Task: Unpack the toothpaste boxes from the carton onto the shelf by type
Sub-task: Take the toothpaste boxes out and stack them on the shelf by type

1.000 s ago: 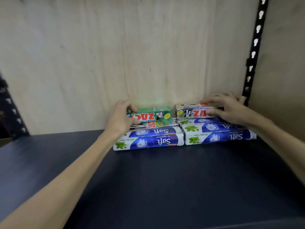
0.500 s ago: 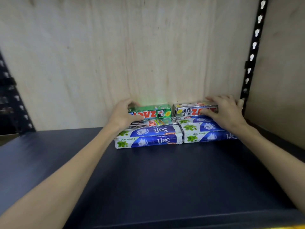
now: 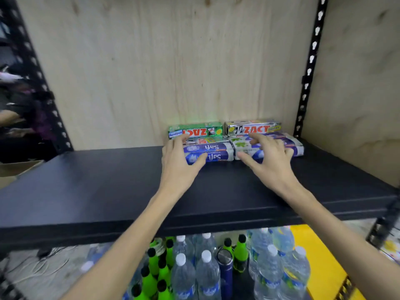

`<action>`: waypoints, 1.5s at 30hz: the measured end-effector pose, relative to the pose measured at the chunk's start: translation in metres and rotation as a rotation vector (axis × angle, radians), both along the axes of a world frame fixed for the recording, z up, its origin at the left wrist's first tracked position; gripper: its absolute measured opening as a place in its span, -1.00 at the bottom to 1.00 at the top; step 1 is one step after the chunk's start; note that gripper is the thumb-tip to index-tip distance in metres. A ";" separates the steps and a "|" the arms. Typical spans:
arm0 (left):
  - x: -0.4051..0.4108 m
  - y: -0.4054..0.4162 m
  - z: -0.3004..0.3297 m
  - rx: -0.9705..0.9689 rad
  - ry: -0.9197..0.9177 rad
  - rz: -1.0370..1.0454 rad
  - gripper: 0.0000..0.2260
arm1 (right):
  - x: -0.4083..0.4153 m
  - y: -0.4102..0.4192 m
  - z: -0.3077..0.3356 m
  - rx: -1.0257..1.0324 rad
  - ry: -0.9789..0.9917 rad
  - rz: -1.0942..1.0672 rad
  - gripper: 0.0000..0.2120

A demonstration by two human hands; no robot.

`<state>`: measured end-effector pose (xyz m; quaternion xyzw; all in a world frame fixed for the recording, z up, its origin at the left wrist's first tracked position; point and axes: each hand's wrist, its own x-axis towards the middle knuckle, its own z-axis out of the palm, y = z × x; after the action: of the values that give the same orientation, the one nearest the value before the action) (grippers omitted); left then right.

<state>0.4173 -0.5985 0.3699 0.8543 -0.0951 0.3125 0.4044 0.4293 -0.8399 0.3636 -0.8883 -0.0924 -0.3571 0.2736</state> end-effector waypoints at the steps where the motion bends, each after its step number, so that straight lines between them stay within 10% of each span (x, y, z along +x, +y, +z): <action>1: -0.018 -0.001 -0.001 0.002 -0.009 -0.009 -0.48 | -0.018 0.007 -0.001 0.026 -0.007 0.032 -0.46; 11: -0.188 -0.010 -0.108 0.044 -0.218 0.067 -0.54 | -0.182 0.088 -0.105 0.349 -0.155 0.052 -0.64; 33: -0.261 0.089 -0.493 0.376 0.995 0.029 -0.44 | -0.280 0.096 -0.511 -0.224 0.935 -0.142 -0.51; 45: -0.251 0.101 -0.565 0.636 1.116 -0.132 -0.43 | -0.284 0.098 -0.566 -0.374 1.130 -0.208 -0.36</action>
<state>0.1662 -0.4976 -0.1952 0.9589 -0.0110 -0.2476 0.1384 0.1450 -0.7420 -0.2021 -0.9779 0.0934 0.1674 0.0833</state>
